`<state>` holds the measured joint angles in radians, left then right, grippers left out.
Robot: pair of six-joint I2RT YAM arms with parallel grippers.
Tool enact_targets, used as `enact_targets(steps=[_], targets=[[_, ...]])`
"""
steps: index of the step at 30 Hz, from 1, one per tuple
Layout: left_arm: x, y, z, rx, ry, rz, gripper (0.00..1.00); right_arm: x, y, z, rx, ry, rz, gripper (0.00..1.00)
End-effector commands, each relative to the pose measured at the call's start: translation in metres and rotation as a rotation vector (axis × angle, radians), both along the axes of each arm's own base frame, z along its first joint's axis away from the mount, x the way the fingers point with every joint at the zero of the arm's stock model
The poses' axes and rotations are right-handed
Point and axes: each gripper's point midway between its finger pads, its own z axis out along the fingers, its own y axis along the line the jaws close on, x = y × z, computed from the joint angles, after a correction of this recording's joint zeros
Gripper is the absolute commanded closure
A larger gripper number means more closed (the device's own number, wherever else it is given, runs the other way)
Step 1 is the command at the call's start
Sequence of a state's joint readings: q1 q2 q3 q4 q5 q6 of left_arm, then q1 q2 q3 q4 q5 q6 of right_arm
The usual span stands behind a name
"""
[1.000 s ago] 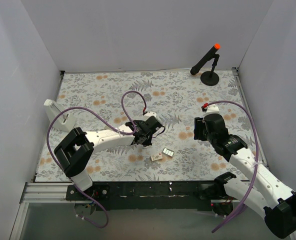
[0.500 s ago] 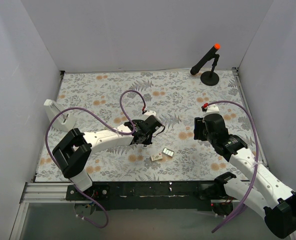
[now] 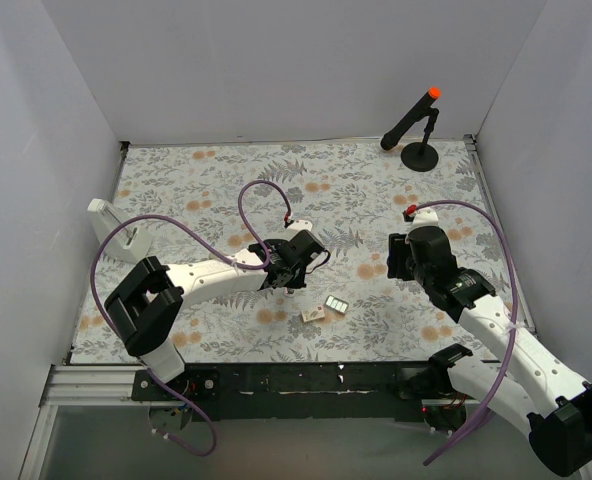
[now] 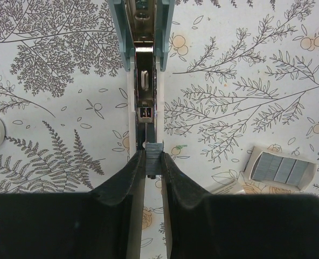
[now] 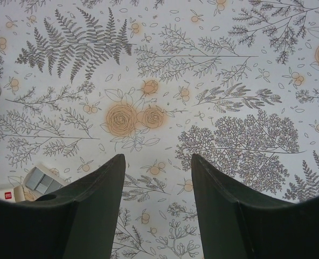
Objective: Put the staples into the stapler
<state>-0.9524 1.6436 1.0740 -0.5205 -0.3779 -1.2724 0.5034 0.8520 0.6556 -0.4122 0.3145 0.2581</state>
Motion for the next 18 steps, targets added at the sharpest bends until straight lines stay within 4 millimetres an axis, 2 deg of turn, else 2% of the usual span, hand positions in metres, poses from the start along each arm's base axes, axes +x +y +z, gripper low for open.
enact_targets(steps=[1, 18], targets=[[0.0048, 0.0006, 0.0182, -0.039, -0.045, 0.017, 1.0, 0.0111, 0.005, 0.025, 0.037, -0.062, -0.005, 0.4], [0.0033, 0.0088, 0.0108, -0.023, -0.031, 0.036, 1.0, 0.0125, 0.0077, 0.0251, 0.043, -0.057, 0.003, 0.4]])
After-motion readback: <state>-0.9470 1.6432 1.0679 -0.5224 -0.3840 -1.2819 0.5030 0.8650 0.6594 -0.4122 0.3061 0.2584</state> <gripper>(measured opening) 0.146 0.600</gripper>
